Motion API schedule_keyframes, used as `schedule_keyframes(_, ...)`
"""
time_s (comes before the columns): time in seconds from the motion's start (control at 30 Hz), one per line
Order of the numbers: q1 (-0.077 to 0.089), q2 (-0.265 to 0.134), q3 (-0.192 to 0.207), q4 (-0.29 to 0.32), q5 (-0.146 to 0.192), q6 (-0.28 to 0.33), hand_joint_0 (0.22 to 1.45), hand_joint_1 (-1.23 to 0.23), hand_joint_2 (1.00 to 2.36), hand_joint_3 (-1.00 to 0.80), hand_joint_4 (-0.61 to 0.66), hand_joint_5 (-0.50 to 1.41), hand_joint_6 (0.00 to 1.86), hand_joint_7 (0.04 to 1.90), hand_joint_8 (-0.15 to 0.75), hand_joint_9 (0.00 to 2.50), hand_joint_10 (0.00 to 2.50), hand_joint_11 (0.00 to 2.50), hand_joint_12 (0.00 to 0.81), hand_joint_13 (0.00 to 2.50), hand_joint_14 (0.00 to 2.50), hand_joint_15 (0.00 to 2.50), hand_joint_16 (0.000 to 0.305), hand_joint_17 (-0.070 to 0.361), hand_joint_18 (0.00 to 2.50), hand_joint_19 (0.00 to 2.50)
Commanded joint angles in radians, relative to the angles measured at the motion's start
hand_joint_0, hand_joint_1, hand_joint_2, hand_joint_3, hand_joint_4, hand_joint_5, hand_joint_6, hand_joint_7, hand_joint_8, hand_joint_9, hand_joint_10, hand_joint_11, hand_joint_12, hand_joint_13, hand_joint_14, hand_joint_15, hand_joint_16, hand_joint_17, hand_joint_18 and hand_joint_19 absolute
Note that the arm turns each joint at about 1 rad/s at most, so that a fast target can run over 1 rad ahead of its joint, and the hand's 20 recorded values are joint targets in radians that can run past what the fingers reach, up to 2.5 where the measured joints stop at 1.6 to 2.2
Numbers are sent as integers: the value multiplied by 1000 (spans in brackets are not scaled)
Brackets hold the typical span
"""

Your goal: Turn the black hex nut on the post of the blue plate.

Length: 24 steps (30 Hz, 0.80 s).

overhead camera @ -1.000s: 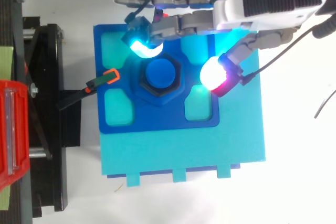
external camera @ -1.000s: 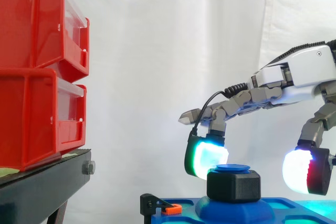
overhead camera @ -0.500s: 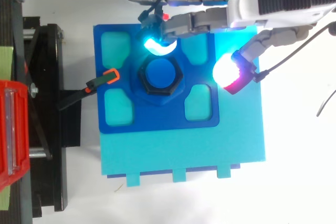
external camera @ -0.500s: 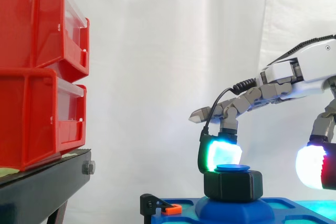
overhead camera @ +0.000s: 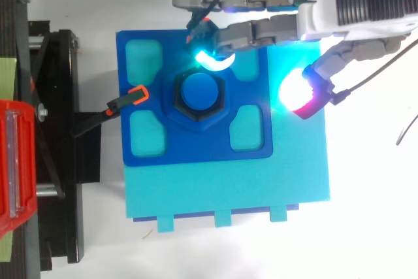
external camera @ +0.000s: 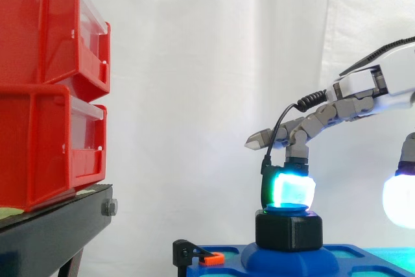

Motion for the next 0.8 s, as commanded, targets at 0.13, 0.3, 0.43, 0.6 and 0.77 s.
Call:
schedule_keyframes(0.13, 2, 3, 0, -21, 10, -5, 448, -739, 1000, -500, 3, -300, 501, 810, 73, 0, 0, 0, 261, 0, 0, 39, 36, 81, 74, 149)
schedule_keyframes(0.3, 4, 11, 0, -30, 12, -5, 448, -738, 1000, -500, 2, -300, 501, 809, 72, 0, 0, 0, 262, 0, 0, 36, 36, 80, 71, 147)
schedule_keyframes(0.43, 7, 14, 0, -42, 16, -5, 448, -736, 1000, -500, 2, -300, 501, 810, 73, 0, 0, 0, 261, 0, 0, 32, 36, 81, 73, 153)
schedule_keyframes(0.6, 8, 23, 0, -58, 24, -5, 448, -734, 1000, -500, 4, -300, 501, 811, 72, 0, 0, 0, 262, 0, 0, 36, 36, 80, 71, 150)
schedule_keyframes(0.77, 8, 28, 0, -61, 22, -5, 448, -732, 1000, -500, 3, -300, 501, 815, 72, 0, 0, 0, 262, 0, 0, 37, 36, 80, 71, 149)
